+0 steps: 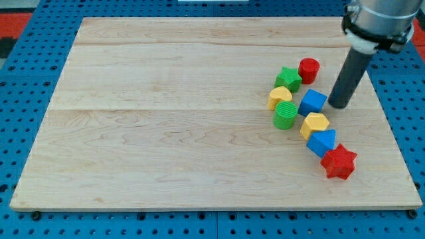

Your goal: Move the group of blocks

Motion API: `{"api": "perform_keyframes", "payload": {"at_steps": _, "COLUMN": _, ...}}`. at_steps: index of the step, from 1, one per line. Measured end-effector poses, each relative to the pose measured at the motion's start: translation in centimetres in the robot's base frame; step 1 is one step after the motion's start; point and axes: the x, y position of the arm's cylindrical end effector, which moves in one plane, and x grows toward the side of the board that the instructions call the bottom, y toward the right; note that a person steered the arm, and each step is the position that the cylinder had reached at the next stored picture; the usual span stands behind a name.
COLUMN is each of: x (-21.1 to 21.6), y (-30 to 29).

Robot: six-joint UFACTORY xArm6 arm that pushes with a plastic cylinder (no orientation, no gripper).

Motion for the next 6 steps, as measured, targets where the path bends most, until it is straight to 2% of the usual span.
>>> {"api": "perform_keyframes", "payload": {"at_steps": 1, "x": -4.5, "y": 3.2}}
{"api": "perform_keyframes", "payload": {"at_steps": 2, "x": -10.4, "y": 2.4}}
{"api": "perform_keyframes", "payload": {"at_steps": 3, "x": -8.7, "y": -3.9}}
{"api": "perform_keyframes", "payload": {"at_steps": 4, "x": -3.6, "y": -8.6}}
{"api": "perform_keyframes", "payload": {"at_steps": 5, "x": -1.5, "y": -9.4}}
{"api": "perform_keyframes", "payload": {"at_steps": 6, "x": -3.9, "y": -8.7}}
